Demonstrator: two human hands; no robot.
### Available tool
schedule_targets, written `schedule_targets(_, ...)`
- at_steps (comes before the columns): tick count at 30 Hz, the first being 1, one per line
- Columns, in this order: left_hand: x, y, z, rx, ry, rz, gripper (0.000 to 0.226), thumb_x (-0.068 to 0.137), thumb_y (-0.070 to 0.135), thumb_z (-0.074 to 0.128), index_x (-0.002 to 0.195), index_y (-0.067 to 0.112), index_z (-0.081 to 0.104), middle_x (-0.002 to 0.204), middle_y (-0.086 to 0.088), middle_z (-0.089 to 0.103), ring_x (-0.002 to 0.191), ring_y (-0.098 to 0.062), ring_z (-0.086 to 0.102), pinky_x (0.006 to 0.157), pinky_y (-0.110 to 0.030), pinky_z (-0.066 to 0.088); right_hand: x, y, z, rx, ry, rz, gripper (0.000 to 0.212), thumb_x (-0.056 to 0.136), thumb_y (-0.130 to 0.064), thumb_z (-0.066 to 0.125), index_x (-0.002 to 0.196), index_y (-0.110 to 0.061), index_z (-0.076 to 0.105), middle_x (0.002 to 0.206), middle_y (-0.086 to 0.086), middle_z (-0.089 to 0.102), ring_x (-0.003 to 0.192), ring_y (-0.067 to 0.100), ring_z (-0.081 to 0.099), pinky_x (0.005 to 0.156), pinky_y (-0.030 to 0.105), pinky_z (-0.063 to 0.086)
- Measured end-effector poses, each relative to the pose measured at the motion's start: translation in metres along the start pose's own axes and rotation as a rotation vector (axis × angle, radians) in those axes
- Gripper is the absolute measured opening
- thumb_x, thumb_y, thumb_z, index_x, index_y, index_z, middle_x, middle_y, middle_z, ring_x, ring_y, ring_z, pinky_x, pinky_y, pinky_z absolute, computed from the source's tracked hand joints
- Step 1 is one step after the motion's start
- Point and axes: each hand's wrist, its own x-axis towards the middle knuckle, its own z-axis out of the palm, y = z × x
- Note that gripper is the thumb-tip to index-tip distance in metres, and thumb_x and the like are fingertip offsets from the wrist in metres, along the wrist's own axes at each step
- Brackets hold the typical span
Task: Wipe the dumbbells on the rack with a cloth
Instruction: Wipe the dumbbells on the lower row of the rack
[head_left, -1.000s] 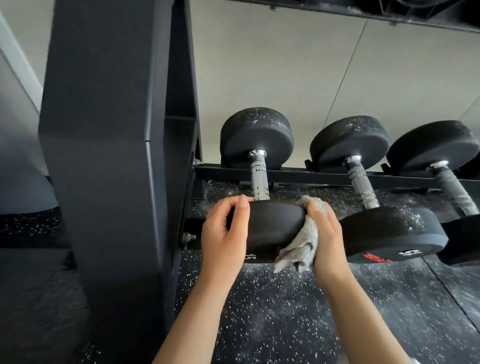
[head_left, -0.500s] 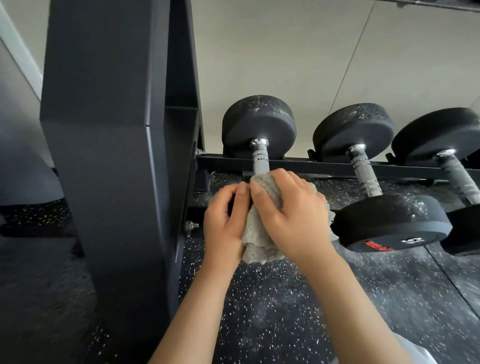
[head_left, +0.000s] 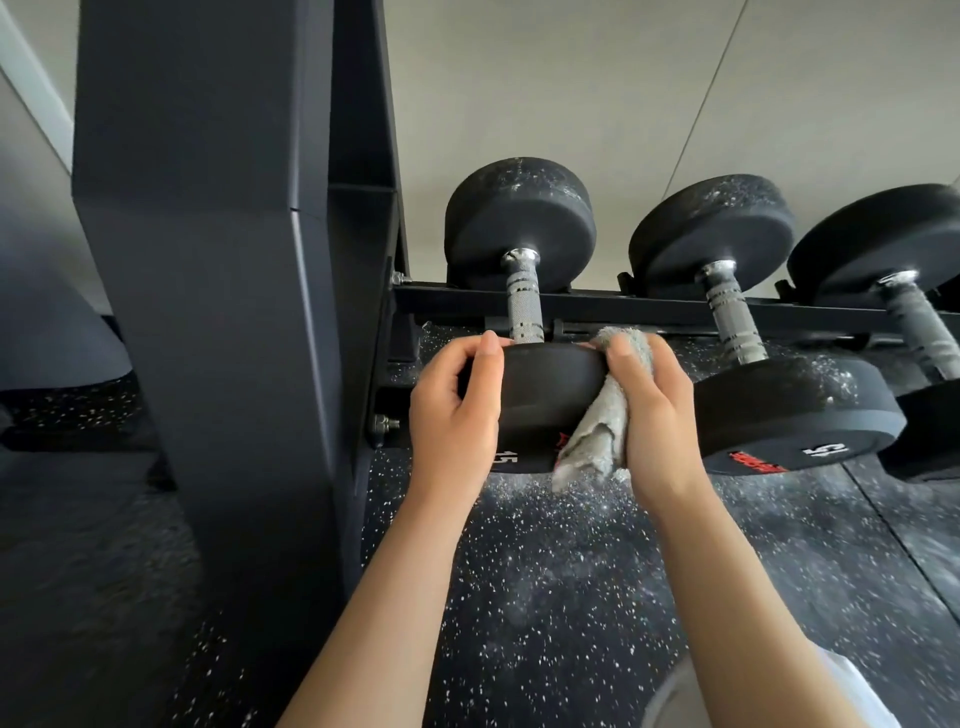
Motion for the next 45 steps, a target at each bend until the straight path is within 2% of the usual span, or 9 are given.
schedule_targets(8,-0.001,-0.003,-0.004,-0.092,-0.074,0.014,0.026,0.097,0.033,0.047,0.092,0.018,0.068,0.086,-0.004,0.069,0.083,-0.02,0.065,0.073,-0.037,0.052,-0.004,-0.033,0.037,-0.731,-0.002,-0.269,0.035,0.09,-0.053,0.039,0.082,-0.02,0.046,0.07,-0.01,0.05,0.076,0.023,0.054,0.084,0.047,0.044)
schedule_targets(13,-0.002,0.0,-0.002,-0.039,-0.041,-0.012,0.025,0.099,0.032,0.047,0.09,0.021,0.068,0.089,0.001,0.07,0.087,-0.013,0.065,0.075,-0.028,0.052,0.0,-0.017,0.014,-0.323,-0.042,-0.237,0.026,0.093,-0.042,0.054,0.081,-0.019,0.055,0.067,-0.009,0.056,0.065,0.01,0.054,0.067,0.037,0.047)
schedule_targets(17,-0.001,0.0,-0.002,0.005,-0.033,-0.017,0.024,0.1,0.031,0.046,0.092,0.023,0.067,0.071,0.017,0.062,0.071,-0.002,0.057,0.067,-0.022,0.043,0.009,0.002,-0.002,0.015,-0.024,0.04,0.023,0.095,-0.034,0.057,0.093,-0.013,0.067,0.08,-0.008,0.062,0.078,0.004,0.058,0.079,0.025,0.047)
schedule_targets(21,0.0,-0.001,-0.002,-0.011,-0.037,-0.037,0.024,0.101,0.03,0.046,0.09,0.021,0.065,0.049,0.016,0.04,0.045,-0.002,0.035,0.047,-0.018,0.026,0.01,0.008,-0.006,0.201,-0.024,0.225,0.023,0.086,-0.041,0.059,0.09,-0.022,0.071,0.09,0.001,0.068,0.09,0.016,0.064,0.097,0.044,0.048)
schedule_targets(26,0.0,0.003,-0.002,-0.021,-0.032,-0.025,0.025,0.1,0.028,0.047,0.089,0.018,0.067,0.076,0.006,0.064,0.072,-0.006,0.058,0.066,-0.024,0.047,0.002,-0.016,0.011,-0.149,0.017,-0.006,0.024,0.095,-0.039,0.056,0.082,-0.019,0.057,0.072,-0.012,0.055,0.076,0.01,0.055,0.077,0.034,0.045)
schedule_targets(30,0.003,0.008,-0.009,-0.102,-0.118,-0.105,0.024,0.099,0.028,0.049,0.09,0.019,0.07,0.086,-0.002,0.07,0.082,-0.012,0.065,0.071,-0.028,0.051,0.0,-0.038,0.034,-0.697,-0.101,-0.196,0.033,0.095,-0.05,0.049,0.078,-0.022,0.046,0.068,-0.01,0.051,0.076,0.021,0.052,0.086,0.042,0.042)
schedule_targets(34,0.008,0.013,-0.023,-0.099,-0.073,-0.167,0.018,0.096,0.02,0.054,0.093,0.022,0.072,0.098,0.002,0.072,0.097,-0.011,0.066,0.083,-0.024,0.052,0.0,-0.029,0.018,-0.516,-0.142,-0.214,0.055,0.083,-0.071,0.046,0.111,-0.027,0.06,0.104,-0.012,0.061,0.108,0.015,0.057,0.1,0.049,0.043)
schedule_targets(37,0.011,0.012,-0.036,-0.007,-0.134,-0.197,0.015,0.095,0.021,0.057,0.097,0.025,0.071,0.099,0.007,0.071,0.097,-0.005,0.065,0.08,-0.016,0.049,-0.006,-0.023,0.015,-0.478,-0.115,-0.117,0.057,0.078,-0.077,0.044,0.111,-0.033,0.06,0.112,-0.009,0.06,0.116,0.022,0.053,0.102,0.052,0.042)
schedule_targets(45,0.016,0.008,-0.049,-0.105,-0.114,-0.216,0.018,0.098,0.015,0.052,0.102,0.024,0.068,0.099,0.0,0.072,0.1,-0.013,0.067,0.087,-0.027,0.052,-0.014,-0.04,0.051,-1.054,-0.052,-0.243,0.044,0.096,-0.057,0.042,0.111,-0.02,0.06,0.109,0.0,0.062,0.114,0.031,0.05,0.091,0.051,0.035)
